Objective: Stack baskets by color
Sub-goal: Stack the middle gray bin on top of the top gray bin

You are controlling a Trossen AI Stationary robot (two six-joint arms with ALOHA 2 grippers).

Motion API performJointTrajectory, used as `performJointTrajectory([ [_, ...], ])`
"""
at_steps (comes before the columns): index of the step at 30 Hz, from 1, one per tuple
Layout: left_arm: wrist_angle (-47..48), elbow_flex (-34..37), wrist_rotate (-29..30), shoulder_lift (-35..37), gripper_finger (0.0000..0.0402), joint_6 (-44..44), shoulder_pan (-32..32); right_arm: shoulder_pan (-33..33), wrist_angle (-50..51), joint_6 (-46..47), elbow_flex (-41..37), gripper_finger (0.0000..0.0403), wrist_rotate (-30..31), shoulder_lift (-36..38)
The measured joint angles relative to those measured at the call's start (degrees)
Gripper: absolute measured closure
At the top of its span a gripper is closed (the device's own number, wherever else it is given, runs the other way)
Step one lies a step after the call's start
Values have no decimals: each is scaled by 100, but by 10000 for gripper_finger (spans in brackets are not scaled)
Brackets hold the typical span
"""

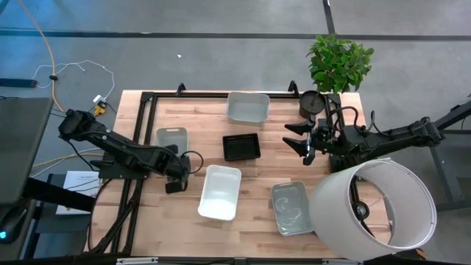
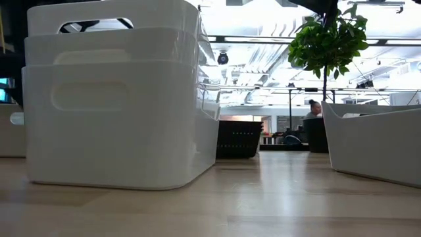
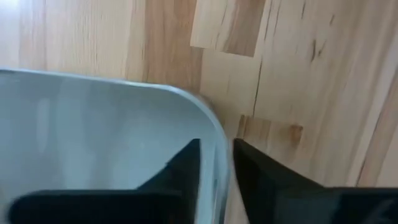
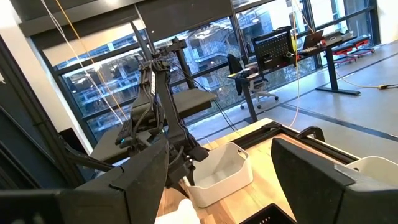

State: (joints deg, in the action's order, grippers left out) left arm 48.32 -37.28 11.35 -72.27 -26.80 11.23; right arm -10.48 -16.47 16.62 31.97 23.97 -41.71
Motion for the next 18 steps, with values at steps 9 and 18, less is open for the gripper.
performJointTrajectory([
  [9,214,-231,-477,153,397,494,0,0,-4,0,0,133,-4,0],
  [18,1312,-2062,-14,575,401,1261,-307,0,-8,5,0,133,11,-2],
])
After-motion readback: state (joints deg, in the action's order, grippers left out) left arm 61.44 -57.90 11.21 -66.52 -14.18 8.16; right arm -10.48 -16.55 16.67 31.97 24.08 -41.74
